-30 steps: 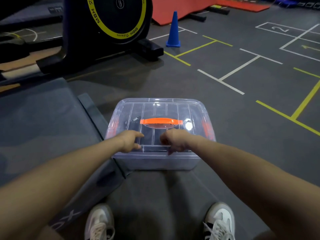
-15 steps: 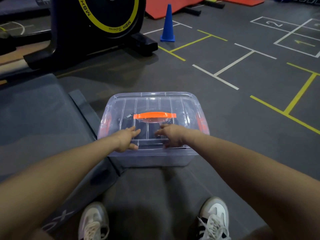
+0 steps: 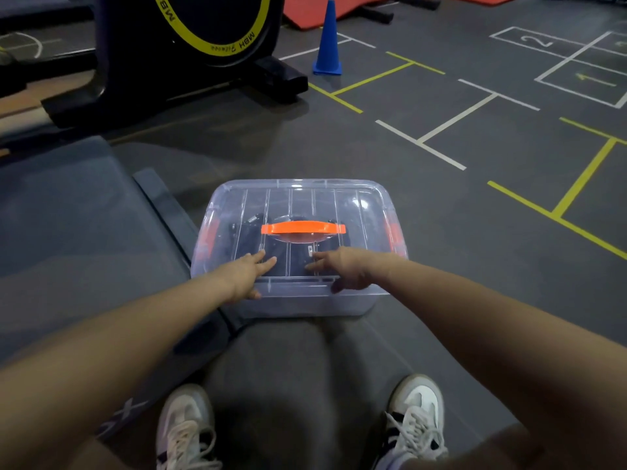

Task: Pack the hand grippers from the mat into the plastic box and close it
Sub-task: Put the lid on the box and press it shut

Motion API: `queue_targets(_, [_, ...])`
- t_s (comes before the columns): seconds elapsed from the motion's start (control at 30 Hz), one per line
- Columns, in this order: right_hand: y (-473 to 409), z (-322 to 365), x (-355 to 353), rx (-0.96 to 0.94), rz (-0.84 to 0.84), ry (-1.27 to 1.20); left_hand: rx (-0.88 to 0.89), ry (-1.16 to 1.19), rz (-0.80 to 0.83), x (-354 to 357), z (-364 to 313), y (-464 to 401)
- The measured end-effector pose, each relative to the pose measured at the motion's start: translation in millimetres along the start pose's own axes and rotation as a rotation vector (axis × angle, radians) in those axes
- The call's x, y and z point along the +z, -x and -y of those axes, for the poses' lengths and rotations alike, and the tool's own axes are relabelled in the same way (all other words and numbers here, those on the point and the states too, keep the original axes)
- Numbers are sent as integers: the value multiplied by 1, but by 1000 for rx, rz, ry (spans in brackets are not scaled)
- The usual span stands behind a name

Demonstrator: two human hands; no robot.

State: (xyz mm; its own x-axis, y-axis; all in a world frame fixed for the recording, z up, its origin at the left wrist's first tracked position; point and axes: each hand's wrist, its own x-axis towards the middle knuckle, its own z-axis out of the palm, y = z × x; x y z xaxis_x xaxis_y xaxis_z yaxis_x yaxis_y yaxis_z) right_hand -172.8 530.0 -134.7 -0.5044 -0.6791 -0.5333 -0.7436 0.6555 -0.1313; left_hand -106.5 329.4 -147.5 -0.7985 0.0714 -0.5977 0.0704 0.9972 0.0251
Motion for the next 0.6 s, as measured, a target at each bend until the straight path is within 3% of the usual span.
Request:
queue_targets(0.17, [-3,-9,-2,9,-39,-103,-38,13,-35,-17,-4,-2])
queue_targets(0.33, [4,-37,-13,149,-166,-283,13,78,-225,-37,-27,-24])
queue_targets(0.47, [23,-82,-29,296,-236,-266,124,194,-237,-47,-64,-51])
queue_targets(0.6, [28,-121,-29,459,-216,-229,156,145,-185,-49,-99,-74])
